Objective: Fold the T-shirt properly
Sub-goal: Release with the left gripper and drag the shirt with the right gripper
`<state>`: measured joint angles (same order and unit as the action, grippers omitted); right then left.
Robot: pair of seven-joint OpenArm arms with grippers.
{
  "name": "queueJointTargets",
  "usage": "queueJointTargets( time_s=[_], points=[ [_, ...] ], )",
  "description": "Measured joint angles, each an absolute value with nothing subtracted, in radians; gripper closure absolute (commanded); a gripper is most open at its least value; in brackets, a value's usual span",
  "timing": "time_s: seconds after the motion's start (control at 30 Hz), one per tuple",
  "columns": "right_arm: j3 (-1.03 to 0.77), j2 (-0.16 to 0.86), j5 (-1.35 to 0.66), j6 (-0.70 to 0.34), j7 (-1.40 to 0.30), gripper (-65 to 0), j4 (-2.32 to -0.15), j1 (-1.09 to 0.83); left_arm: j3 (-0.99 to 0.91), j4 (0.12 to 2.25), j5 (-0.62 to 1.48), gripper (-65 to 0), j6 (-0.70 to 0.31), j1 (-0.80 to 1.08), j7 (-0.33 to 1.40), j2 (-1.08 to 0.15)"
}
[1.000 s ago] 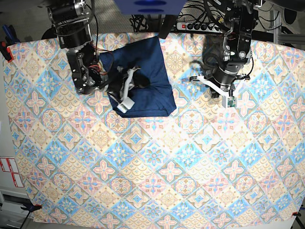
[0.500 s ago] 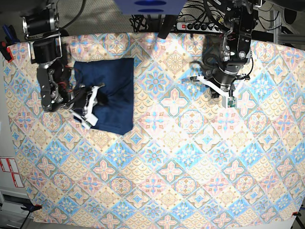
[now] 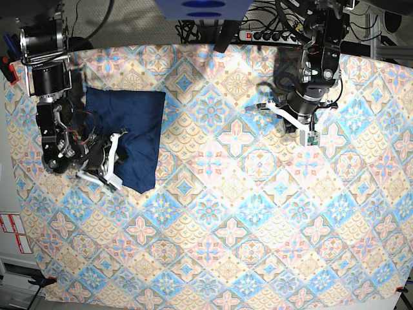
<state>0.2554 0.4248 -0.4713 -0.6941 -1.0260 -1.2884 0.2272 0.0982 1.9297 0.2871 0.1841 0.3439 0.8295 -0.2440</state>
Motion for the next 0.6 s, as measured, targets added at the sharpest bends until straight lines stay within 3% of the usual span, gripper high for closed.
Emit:
queueJointTargets(
  time_s=[0.37,0.6],
  points=[
    [0.26,0.384,-0.483,-0.695,-1.075,-0.2,-1.4,0.12,0.098,1.93,0.287,0.0,0.184,0.343,0.829,-0.244],
    [0.25,0.393,-0.46,-0.696,-1.185,-0.2,-1.517,-0.05,0.099,1.929,0.287,0.0,0.183,0.342,0.826,-0.243]
  ],
)
